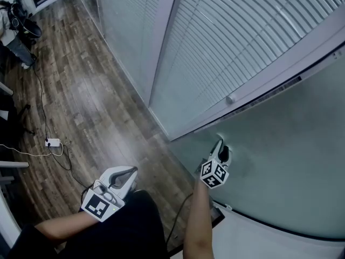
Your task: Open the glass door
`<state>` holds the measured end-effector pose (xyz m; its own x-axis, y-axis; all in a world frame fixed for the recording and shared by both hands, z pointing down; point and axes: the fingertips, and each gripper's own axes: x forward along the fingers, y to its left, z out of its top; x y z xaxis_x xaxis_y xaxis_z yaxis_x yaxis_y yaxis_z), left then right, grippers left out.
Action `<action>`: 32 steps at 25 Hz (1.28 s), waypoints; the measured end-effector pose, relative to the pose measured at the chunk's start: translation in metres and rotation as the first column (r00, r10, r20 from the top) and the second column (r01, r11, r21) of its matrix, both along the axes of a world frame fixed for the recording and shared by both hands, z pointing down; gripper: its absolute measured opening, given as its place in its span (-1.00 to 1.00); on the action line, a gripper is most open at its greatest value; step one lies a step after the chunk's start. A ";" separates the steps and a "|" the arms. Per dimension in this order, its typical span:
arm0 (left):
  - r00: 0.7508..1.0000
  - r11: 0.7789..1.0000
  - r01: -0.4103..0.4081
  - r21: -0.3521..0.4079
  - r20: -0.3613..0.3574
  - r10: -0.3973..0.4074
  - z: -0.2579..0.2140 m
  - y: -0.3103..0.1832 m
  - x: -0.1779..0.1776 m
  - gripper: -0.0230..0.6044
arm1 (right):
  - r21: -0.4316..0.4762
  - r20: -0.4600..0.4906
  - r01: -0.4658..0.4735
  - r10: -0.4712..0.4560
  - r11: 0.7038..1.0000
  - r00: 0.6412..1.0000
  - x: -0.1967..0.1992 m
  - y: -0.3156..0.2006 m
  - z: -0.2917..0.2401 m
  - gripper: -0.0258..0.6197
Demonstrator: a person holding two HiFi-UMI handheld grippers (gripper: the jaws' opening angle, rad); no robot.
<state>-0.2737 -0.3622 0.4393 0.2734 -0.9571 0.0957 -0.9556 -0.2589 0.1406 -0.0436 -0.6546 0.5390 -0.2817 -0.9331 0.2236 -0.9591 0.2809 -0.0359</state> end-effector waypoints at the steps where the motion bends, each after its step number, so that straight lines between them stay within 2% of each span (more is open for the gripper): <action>1: 1.000 1.000 -0.002 0.001 -0.005 0.002 -0.002 0.001 -0.001 -0.93 | 0.002 0.001 0.000 0.000 1.000 1.000 0.000 0.002 -0.003 -0.57; 5: 1.000 1.000 -0.008 0.009 -0.009 0.008 0.000 0.001 -0.004 -0.93 | -0.007 0.037 -0.005 0.006 1.000 0.999 0.000 0.006 0.000 -0.57; 8: 1.000 0.999 -0.028 0.019 -0.010 0.028 0.001 0.000 -0.003 -0.93 | -0.008 0.024 0.007 -0.006 1.000 1.000 -0.002 0.010 0.002 -0.57; 12: 0.997 0.997 -0.069 0.030 -0.016 0.070 0.009 -0.001 0.008 -0.93 | -0.009 0.019 0.025 -0.025 1.000 1.000 -0.007 0.017 0.013 -0.58; 20: 0.988 0.986 -0.155 0.062 -0.013 0.156 -0.012 -0.004 0.032 -0.93 | -0.007 0.009 0.085 -0.085 0.996 0.996 -0.014 0.040 -0.003 -0.59; 28: 0.985 0.982 -0.169 0.080 -0.019 0.171 -0.016 0.009 0.040 -0.93 | -0.007 0.009 0.116 -0.116 0.993 0.993 -0.021 0.070 -0.003 -0.59; 32: 0.984 0.983 -0.171 0.061 -0.046 0.174 -0.008 0.026 0.043 -0.93 | 0.003 0.002 0.130 -0.130 0.991 0.991 -0.022 0.094 -0.004 -0.59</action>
<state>-0.2312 -0.3358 0.4316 0.4378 -0.8987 0.0245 -0.8880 -0.4280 0.1681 -0.0658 -0.5610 0.5351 -0.4013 -0.8892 0.2197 -0.9143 0.4034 -0.0371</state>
